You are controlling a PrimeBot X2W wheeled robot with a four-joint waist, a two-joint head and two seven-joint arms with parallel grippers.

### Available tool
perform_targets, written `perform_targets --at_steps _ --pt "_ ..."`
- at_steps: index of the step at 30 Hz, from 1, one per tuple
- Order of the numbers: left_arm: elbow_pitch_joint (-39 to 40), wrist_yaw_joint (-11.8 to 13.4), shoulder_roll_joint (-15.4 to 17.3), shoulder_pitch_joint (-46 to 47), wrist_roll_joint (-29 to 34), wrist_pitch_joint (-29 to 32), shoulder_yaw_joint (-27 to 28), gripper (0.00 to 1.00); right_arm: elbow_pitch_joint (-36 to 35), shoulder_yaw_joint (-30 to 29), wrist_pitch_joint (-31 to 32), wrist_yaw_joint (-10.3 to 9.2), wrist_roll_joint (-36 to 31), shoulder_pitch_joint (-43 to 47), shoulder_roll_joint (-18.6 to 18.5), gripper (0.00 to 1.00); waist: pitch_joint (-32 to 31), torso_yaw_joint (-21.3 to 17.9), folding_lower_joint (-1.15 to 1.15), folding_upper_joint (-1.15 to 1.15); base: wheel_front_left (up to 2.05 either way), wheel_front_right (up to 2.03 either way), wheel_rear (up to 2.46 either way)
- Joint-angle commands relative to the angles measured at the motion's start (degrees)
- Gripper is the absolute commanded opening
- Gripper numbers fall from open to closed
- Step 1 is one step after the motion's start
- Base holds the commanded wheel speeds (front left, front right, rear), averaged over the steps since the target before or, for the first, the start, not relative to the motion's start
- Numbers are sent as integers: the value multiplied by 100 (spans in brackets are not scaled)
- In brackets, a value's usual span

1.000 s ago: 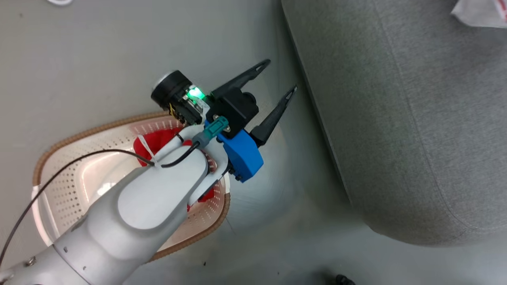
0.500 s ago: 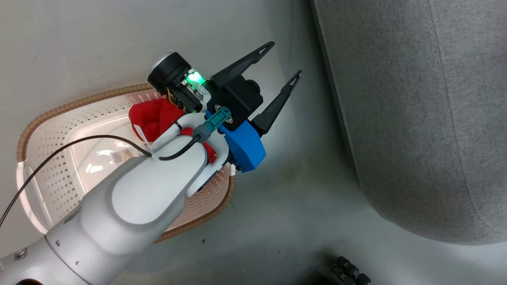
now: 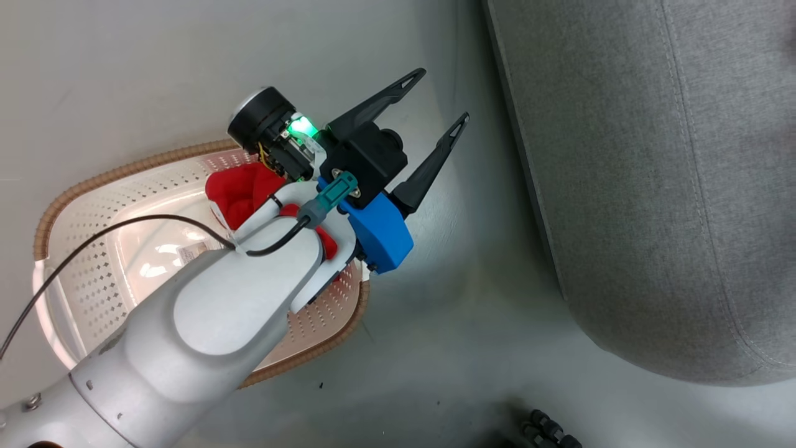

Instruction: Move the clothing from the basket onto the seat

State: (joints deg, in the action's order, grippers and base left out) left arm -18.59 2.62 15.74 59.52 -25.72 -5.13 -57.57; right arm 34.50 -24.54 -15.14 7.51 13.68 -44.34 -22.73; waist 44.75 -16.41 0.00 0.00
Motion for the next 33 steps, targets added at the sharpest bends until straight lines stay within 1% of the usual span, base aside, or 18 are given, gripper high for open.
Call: perform_targets --at_steps 1,6,7,9,10,11,13,14,16,17,18,19,20,21,22,25,30,33 --pt "-32 19 -13 -78 -50 -65 -10 100 -107 -96 -1 -5 55 201 53 100 -128 -1 0 0 0 0 0" --pt "-178 7 -98 -234 -141 -252 -28 100 -533 -195 -1 -4 188 754 208 100 -529 16 0 0 0 0 0" --pt "-252 11 -131 -321 -196 -339 -16 100 -779 -178 -1 -4 177 1015 225 100 -730 23 0 0 0 0 0" --pt "-321 17 -164 -437 -267 -503 16 100 -1020 -124 -1 -4 130 1224 278 100 -973 39 0 0 0 0 0" --pt "-321 17 -164 -437 -267 -503 16 100 -1020 -124 -1 -4 130 1224 278 100 -973 39 0 0 0 0 0" --pt "-405 16 -194 -561 -335 -617 38 100 -1275 -55 -1 -4 42 1406 316 100 -1203 88 0 0 0 0 0" --pt "-435 28 -212 -616 -376 -668 67 100 -1407 0 -1 -4 5 1488 334 100 -1303 118 0 0 0 0 0" --pt "-504 40 -248 -744 -453 -785 120 100 -1674 99 -1 -4 -86 1626 415 100 -1542 201 0 0 0 0 0" --pt "-525 65 -261 -810 -494 -830 163 100 -1796 191 0 -4 -92 1697 471 100 -1650 247 0 0 0 0 0" --pt "-561 118 -270 -956 -555 -916 279 100 -2021 399 0 -4 -183 1817 521 100 -1867 334 0 0 0 0 0" --pt "-554 163 -271 -1015 -590 -945 369 100 -2125 505 0 -5 -211 1866 553 100 -1957 379 0 0 0 0 0" --pt "-554 163 -271 -1015 -590 -945 369 100 -2125 505 0 -5 -211 1866 553 100 -1957 379 0 0 0 0 0" --pt "-542 232 -255 -1168 -608 -986 523 100 -2264 763 0 -5 -264 1967 590 100 -2143 487 0 0 0 0 0" --pt "-542 232 -255 -1168 -608 -986 523 100 -2264 763 0 -5 -264 1967 590 100 -2143 487 0 0 0 0 0" --pt "-526 265 -238 -1252 -603 -1004 608 100 -2331 889 0 -5 -256 2001 602 100 -2225 540 0 0 0 0 0" --pt "-319 356 -195 -1499 -512 -1009 1004 100 -2495 1263 -1 -4 -259 2110 632 100 -2444 705 0 0 0 0 0" --pt "101 456 -124 -2163 -287 -1013 1842 100 -2678 1895 0 -5 -351 2305 642 100 -2760 938 0 0 0 0 0" --pt "362 485 -155 -2614 -105 -1013 2430 100 -2765 2178 0 -5 -369 2445 731 100 -2930 1065 0 0 0 0 0"
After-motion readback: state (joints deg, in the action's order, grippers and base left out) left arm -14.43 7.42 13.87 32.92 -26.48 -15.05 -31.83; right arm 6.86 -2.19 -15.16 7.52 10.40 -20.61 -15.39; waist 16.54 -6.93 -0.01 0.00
